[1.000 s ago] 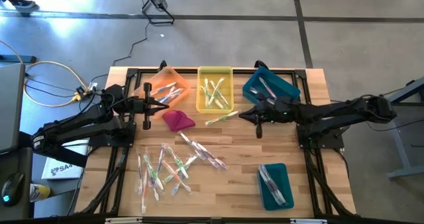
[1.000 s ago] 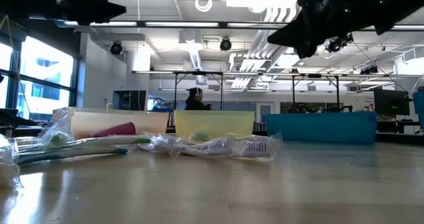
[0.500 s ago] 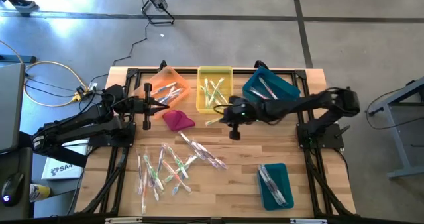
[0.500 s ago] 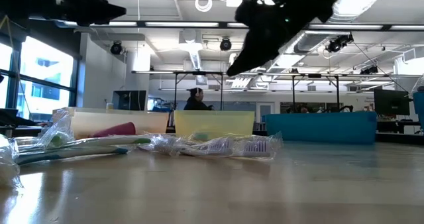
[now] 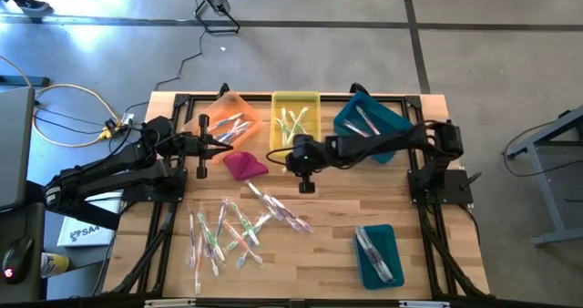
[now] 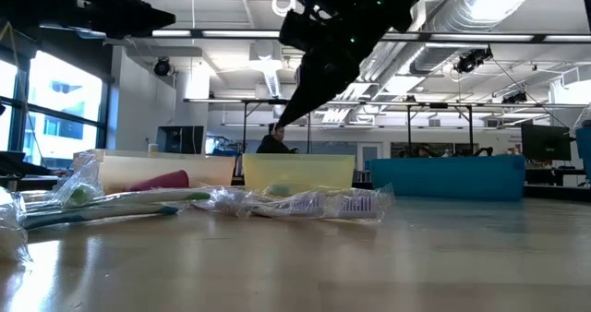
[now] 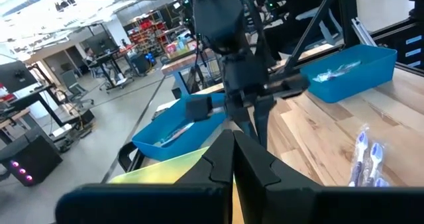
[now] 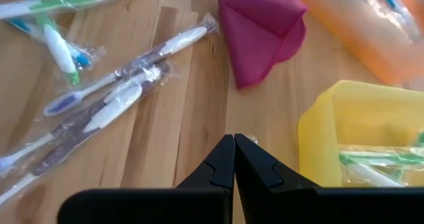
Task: Pick & Place Toothbrushes
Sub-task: Put the green toothbrush into the yellow bin
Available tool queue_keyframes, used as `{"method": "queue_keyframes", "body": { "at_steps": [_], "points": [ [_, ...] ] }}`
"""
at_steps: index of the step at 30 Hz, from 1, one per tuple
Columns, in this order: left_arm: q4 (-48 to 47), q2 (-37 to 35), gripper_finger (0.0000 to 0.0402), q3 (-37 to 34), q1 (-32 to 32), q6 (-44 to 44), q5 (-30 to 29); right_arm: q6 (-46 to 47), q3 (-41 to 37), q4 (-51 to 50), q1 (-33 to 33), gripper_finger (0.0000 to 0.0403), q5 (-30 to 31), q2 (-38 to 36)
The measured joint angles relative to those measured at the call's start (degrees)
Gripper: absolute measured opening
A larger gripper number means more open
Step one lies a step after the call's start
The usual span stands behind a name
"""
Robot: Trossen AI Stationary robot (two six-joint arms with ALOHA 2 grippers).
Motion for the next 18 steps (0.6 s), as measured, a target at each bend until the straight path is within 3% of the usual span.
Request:
{"method": "queue_keyframes", "body": {
  "at_steps": [3,11,14,18],
  "points": [
    [0.00,0.00,0.0000,0.00,0.00,-0.02,-0.01,-0.02,0.09,-0.10,-0.49,0.0004,0.81,1.47],
    [0.00,0.00,0.0000,0.00,0.00,-0.02,0.00,0.89,0.07,-1.32,-0.49,0.0011,10.49,3.13],
    [0.00,0.00,0.0000,0.00,0.00,-0.02,0.00,2.81,0.07,-1.55,-0.34,0.0037,10.16,3.13],
    [0.00,0.00,0.0000,0.00,0.00,-0.02,0.00,1.30,0.08,-0.84,0.32,0.0100,9.18,4.05]
  ]
}}
